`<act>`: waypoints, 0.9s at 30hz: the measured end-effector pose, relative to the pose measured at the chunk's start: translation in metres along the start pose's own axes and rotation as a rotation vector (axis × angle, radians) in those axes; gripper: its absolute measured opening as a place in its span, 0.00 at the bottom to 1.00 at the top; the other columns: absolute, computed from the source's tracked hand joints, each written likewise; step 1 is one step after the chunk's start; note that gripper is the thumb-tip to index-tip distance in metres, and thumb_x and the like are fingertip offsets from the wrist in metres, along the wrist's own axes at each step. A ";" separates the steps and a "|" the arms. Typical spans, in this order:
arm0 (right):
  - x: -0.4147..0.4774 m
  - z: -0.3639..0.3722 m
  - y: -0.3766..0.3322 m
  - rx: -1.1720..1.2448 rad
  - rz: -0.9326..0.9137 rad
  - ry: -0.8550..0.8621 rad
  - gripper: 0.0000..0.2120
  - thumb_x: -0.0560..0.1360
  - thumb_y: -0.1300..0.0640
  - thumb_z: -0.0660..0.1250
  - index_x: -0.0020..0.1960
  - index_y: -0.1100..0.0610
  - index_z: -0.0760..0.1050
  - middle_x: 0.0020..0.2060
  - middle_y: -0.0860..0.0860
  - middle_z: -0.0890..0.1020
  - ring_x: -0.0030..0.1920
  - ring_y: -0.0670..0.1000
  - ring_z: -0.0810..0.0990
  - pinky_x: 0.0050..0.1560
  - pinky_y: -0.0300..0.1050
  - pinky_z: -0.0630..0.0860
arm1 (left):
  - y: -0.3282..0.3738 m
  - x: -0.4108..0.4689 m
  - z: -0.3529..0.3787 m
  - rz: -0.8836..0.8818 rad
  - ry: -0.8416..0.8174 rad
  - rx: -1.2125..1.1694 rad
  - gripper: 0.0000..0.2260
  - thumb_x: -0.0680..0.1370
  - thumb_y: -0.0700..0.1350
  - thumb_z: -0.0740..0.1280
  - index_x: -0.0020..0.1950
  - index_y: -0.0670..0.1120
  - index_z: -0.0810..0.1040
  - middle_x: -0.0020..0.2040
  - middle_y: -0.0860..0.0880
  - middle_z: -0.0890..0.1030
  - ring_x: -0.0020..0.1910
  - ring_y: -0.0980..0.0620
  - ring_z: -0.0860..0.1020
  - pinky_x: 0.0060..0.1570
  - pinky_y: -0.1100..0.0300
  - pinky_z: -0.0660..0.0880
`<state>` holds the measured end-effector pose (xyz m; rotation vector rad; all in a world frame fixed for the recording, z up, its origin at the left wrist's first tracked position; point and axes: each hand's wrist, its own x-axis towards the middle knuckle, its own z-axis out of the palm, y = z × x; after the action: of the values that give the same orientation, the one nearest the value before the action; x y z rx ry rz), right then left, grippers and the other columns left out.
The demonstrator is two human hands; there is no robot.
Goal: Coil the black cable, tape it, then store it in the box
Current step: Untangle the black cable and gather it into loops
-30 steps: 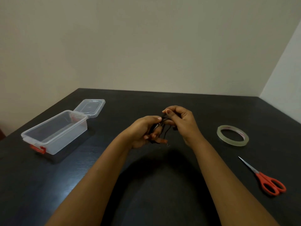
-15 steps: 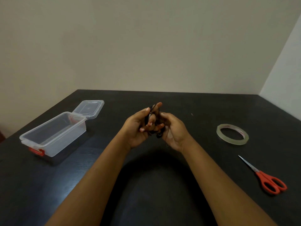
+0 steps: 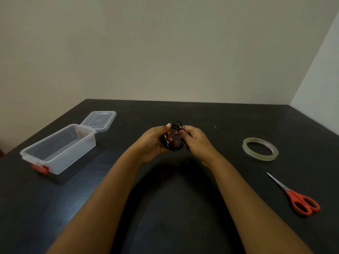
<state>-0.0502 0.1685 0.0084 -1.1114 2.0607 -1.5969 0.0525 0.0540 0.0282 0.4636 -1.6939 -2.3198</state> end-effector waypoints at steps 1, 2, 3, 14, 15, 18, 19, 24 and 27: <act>0.001 0.001 0.002 -0.039 -0.016 0.022 0.10 0.81 0.58 0.58 0.50 0.56 0.78 0.43 0.48 0.81 0.42 0.43 0.78 0.42 0.37 0.72 | -0.001 0.002 -0.001 0.002 0.007 0.050 0.11 0.80 0.47 0.60 0.41 0.43 0.72 0.37 0.46 0.76 0.38 0.52 0.77 0.52 0.51 0.78; 0.001 0.002 0.003 -0.086 -0.029 0.040 0.10 0.81 0.58 0.58 0.50 0.56 0.78 0.45 0.50 0.82 0.45 0.46 0.80 0.45 0.40 0.74 | -0.002 0.003 -0.003 0.002 0.013 0.089 0.11 0.80 0.48 0.60 0.42 0.43 0.73 0.39 0.46 0.77 0.40 0.52 0.78 0.56 0.49 0.76; 0.001 0.002 0.004 -0.135 -0.043 0.048 0.10 0.81 0.58 0.58 0.51 0.56 0.78 0.46 0.51 0.82 0.47 0.48 0.80 0.47 0.40 0.75 | -0.002 0.003 -0.004 -0.004 0.017 0.121 0.12 0.80 0.49 0.61 0.42 0.43 0.73 0.40 0.46 0.77 0.42 0.51 0.78 0.58 0.48 0.74; -0.001 -0.003 0.003 -0.236 -0.083 -0.131 0.17 0.80 0.62 0.59 0.67 0.53 0.73 0.61 0.51 0.78 0.61 0.47 0.75 0.59 0.36 0.69 | -0.003 0.002 0.008 -0.032 0.114 -0.079 0.12 0.82 0.43 0.55 0.42 0.41 0.72 0.31 0.48 0.69 0.32 0.52 0.72 0.40 0.57 0.76; -0.001 -0.004 0.003 -0.203 -0.066 -0.141 0.17 0.80 0.62 0.59 0.68 0.52 0.73 0.61 0.50 0.78 0.61 0.46 0.75 0.60 0.37 0.70 | -0.004 0.003 0.008 -0.024 0.115 -0.106 0.13 0.82 0.43 0.55 0.41 0.42 0.71 0.30 0.49 0.68 0.31 0.53 0.71 0.39 0.57 0.76; 0.000 -0.003 0.008 -0.147 0.003 -0.159 0.17 0.81 0.60 0.58 0.67 0.52 0.73 0.59 0.50 0.80 0.59 0.46 0.77 0.59 0.40 0.73 | -0.008 0.007 0.008 -0.013 0.130 -0.195 0.12 0.82 0.43 0.55 0.41 0.42 0.71 0.27 0.50 0.68 0.27 0.55 0.68 0.41 0.54 0.76; 0.000 -0.003 0.008 -0.133 0.030 -0.166 0.16 0.81 0.59 0.58 0.67 0.52 0.74 0.58 0.51 0.80 0.57 0.46 0.78 0.54 0.40 0.75 | -0.009 0.007 0.007 -0.013 0.135 -0.217 0.12 0.82 0.44 0.55 0.41 0.42 0.71 0.26 0.51 0.67 0.26 0.56 0.68 0.41 0.54 0.76; -0.001 -0.002 0.009 -0.014 0.083 -0.192 0.12 0.82 0.60 0.56 0.59 0.56 0.77 0.47 0.48 0.82 0.47 0.42 0.80 0.45 0.35 0.74 | -0.011 0.008 0.007 -0.012 0.138 -0.228 0.12 0.82 0.44 0.54 0.42 0.43 0.70 0.25 0.52 0.65 0.23 0.57 0.64 0.42 0.55 0.76; -0.002 -0.002 0.011 0.033 0.112 -0.184 0.13 0.82 0.61 0.56 0.59 0.58 0.77 0.45 0.48 0.83 0.44 0.41 0.81 0.44 0.33 0.75 | -0.014 0.010 0.012 -0.006 0.165 -0.197 0.12 0.82 0.44 0.54 0.41 0.43 0.69 0.26 0.51 0.64 0.23 0.57 0.63 0.38 0.57 0.76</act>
<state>-0.0547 0.1720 -0.0010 -1.0690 1.9349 -1.4145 0.0385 0.0657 0.0167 0.6022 -1.3761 -2.3502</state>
